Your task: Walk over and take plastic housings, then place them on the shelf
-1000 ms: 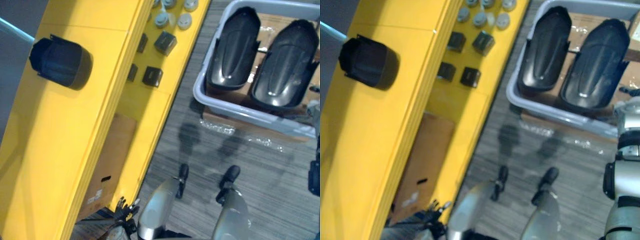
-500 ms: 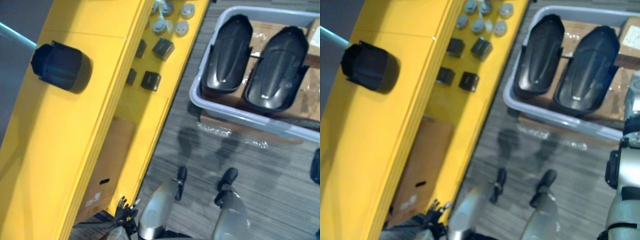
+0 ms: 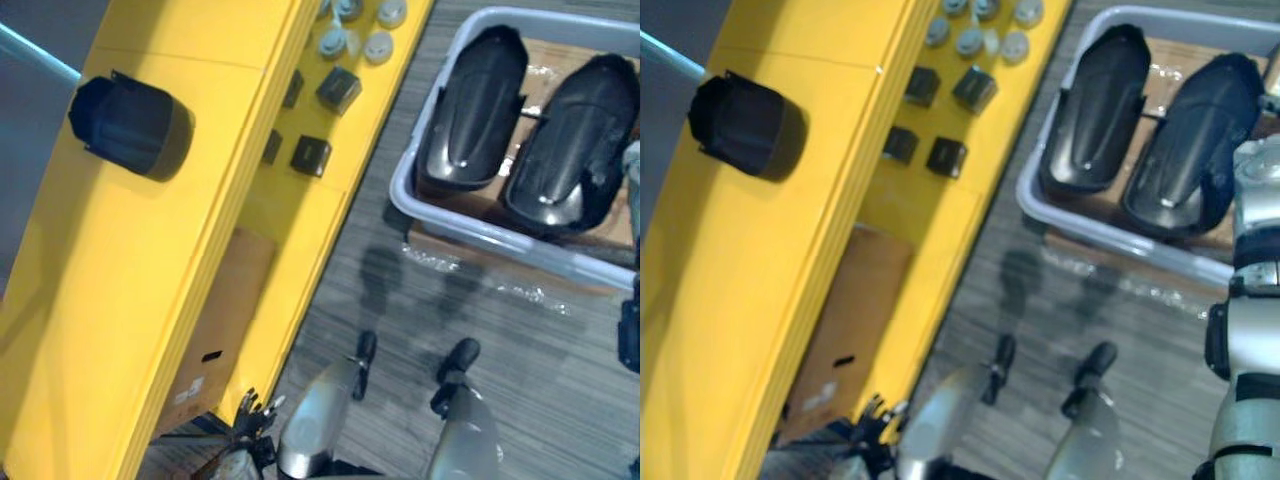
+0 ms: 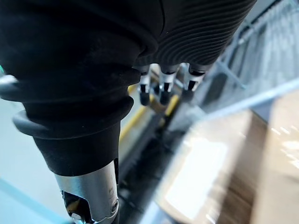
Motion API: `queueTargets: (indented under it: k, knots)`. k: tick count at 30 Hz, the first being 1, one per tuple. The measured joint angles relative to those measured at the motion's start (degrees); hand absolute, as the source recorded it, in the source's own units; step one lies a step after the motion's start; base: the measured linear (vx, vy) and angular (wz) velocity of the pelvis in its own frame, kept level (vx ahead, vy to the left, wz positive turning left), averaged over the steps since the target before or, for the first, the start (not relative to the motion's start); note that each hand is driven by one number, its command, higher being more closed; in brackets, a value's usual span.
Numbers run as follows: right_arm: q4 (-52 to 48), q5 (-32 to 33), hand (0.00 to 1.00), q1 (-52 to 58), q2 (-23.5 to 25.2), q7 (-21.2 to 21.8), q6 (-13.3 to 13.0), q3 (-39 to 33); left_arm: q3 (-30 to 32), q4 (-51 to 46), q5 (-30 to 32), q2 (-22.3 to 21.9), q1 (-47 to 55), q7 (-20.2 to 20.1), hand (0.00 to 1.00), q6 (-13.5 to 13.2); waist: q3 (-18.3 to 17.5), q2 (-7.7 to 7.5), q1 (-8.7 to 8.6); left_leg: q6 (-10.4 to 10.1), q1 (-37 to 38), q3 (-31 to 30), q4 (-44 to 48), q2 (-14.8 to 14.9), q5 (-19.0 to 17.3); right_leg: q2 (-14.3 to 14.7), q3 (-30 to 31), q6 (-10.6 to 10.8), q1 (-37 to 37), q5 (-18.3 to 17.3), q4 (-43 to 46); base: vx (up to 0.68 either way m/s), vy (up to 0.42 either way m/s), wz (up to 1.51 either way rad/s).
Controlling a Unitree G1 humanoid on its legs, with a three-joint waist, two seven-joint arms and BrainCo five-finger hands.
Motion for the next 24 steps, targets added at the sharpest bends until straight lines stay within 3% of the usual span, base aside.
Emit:
queueTargets:
  k: [6, 15, 20, 21, 24]
  knots:
    - [1.56, -0.01, 0.0, 0.19, 0.22, 4.02, 5.22, 2.42, -2.1, 1.2, -0.04, 0.19, -1.26, -0.03, 0.0, 0.01, -0.77, 1.04, 1.57, -0.07, -1.02, -0.8, 0.11, -0.19, -0.05, -0.21, -0.77, -0.01, -0.69, -0.38, 0.31, 0.01, 0.017, 0.06]
    - [3.53, -0.06, 0.0, 3.1, 0.73, 8.63, 11.77, 2.61, -2.18, 1.89, -0.03, 0.13, -1.6, -0.06, 0.0, 0.0, -0.94, 1.26, 1.63, -0.28, -1.02, -0.8, 0.44, -0.2, -0.21, -0.41, -0.64, 0.09, -0.77, -1.07, 1.33, 0.0, 0.0, 0.0]
    - [3.44, -1.24, 0.0, 3.11, 0.82, 8.4, 14.06, 2.54, -2.3, 2.22, -0.03, 0.12, -1.97, -0.09, 0.0, -0.07, -0.97, 1.3, 1.93, -0.55, -0.98, -0.81, 0.64, -0.06, -0.4, -0.41, -0.62, -0.01, -1.1, -1.34, 1.94, -0.01, 0.004, 0.0]
    - [3.42, -1.38, 1.0, 3.11, 0.98, 8.31, 14.49, 2.48, -2.33, 2.21, -0.03, 0.1, -1.98, -0.07, 0.0, -0.07, -0.97, 1.3, 1.97, -0.56, -0.97, -0.81, 0.64, -0.03, -0.4, -0.41, -0.63, -0.03, -1.12, -1.36, 2.01, 0.0, 0.0, 0.0]
    - [3.37, -1.45, 1.0, 3.11, 1.07, 8.66, 14.74, 2.35, -2.34, 2.18, -0.04, 0.1, -1.98, 0.01, 0.0, -0.02, -0.97, 1.3, 1.98, -0.56, -0.82, -0.74, 0.65, 0.03, -0.4, -0.36, -0.54, -0.07, -1.06, -1.38, 2.13, 0.0, 0.0, 0.0]
